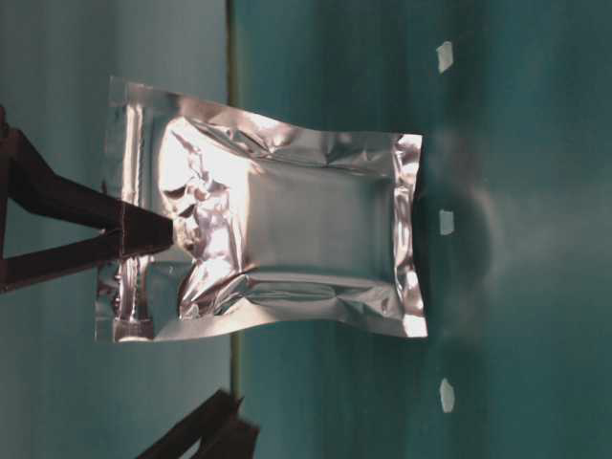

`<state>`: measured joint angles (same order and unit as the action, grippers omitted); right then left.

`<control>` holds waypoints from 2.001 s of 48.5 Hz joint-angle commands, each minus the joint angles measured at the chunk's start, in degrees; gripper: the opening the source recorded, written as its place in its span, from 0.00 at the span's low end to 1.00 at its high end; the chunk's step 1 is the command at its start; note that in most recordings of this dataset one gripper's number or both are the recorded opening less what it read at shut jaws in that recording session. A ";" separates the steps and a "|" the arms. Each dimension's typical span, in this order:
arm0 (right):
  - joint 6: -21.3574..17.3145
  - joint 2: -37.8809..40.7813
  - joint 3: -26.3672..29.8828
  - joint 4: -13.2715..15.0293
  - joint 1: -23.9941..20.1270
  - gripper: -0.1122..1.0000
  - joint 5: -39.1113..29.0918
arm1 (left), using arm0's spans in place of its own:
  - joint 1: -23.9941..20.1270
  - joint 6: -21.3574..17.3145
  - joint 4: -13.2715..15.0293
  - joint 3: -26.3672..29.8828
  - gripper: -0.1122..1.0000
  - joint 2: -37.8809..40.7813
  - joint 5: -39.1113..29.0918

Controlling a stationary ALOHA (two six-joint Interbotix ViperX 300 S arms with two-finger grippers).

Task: Hand over the silver zip bag and make it stand upright.
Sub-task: 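Open the left gripper and move it toward the bag's bottom edge, then close the left gripper on the bag's lower edge near the table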

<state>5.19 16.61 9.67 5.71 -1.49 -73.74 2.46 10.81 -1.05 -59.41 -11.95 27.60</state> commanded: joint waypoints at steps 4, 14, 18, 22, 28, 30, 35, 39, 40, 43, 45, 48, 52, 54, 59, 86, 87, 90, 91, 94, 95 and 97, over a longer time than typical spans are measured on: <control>-1.23 -0.70 0.70 -0.09 -0.35 0.11 -0.35 | 0.00 0.09 -0.09 2.81 0.88 3.34 3.08; -1.23 -0.70 0.79 -0.09 -0.79 0.11 -0.26 | -0.09 0.09 -0.09 4.92 0.88 7.82 4.13; -1.41 -0.70 0.88 -0.09 -0.97 0.11 -0.44 | -0.35 0.09 -0.09 5.19 0.88 9.49 4.48; -1.49 -0.62 1.14 -0.09 -1.14 0.11 -0.44 | -1.05 0.18 -0.09 5.45 0.88 10.90 5.36; -1.67 -0.53 2.11 -0.35 -1.49 0.11 -0.44 | -1.93 0.18 -0.18 5.80 0.88 12.30 7.29; -1.67 -0.35 2.37 -0.53 -1.49 0.11 -0.44 | -2.02 0.18 -0.09 6.15 0.88 12.66 7.73; -1.58 -0.18 2.64 -0.79 -1.41 0.11 -0.44 | -2.20 0.09 -0.09 7.12 0.88 14.15 7.91; -1.58 -0.18 2.64 -0.79 -1.49 0.11 -0.44 | -2.11 0.18 -0.09 8.00 0.88 15.56 7.91; -1.58 -0.18 2.64 -0.79 -1.49 0.11 -0.35 | -2.11 0.18 -0.09 8.17 0.88 15.91 7.91; -1.58 -0.18 2.64 -0.79 -1.41 0.11 -0.44 | -1.93 0.18 -0.09 8.88 0.88 16.79 7.91; -1.58 -0.18 2.72 -0.79 -1.49 0.11 -0.44 | -1.93 0.18 -0.09 9.32 0.88 17.31 7.91; -1.67 -0.18 2.64 -0.79 -1.49 0.11 -0.35 | -1.85 0.18 -0.09 10.02 0.88 18.46 8.09; -1.67 -0.18 2.55 -0.79 -1.41 0.11 -0.26 | -1.67 0.18 -0.09 10.55 0.88 19.78 8.61; -1.67 -0.26 2.55 -0.79 -1.49 0.11 -0.26 | -1.67 0.18 -0.18 10.72 0.88 20.39 9.23; -1.67 -0.18 2.46 -0.79 -1.41 0.11 -0.18 | -1.67 0.18 -0.09 10.72 0.88 21.97 11.43; -1.67 -0.18 1.93 -0.79 -1.41 0.11 -0.44 | -2.46 0.35 -0.09 10.72 0.88 26.28 17.40; -1.67 -0.18 1.93 -0.79 -1.41 0.11 -0.44 | -2.55 0.26 -0.09 10.72 0.88 26.28 17.58; -1.67 -0.18 1.93 -0.88 -1.41 0.11 -0.44 | -2.64 0.26 -0.09 10.99 0.88 26.63 18.11; -1.67 -0.18 1.93 -0.79 -1.41 0.11 -0.44 | -2.72 0.26 -0.09 11.16 0.88 26.72 18.19; -1.67 -0.26 1.93 -0.79 -1.41 0.11 -0.44 | -2.72 0.26 -0.09 11.78 0.88 27.16 18.28; -1.76 -0.18 1.93 -0.79 -1.41 0.11 -0.44 | -2.72 0.26 -0.09 12.04 0.88 27.33 18.28; -1.67 -0.18 1.93 -0.79 -1.41 0.11 -0.44 | -2.72 0.26 -0.09 12.57 0.88 27.69 18.28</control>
<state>4.04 17.14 11.16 5.01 -2.64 -74.27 -0.26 11.07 -0.97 -48.43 15.38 45.26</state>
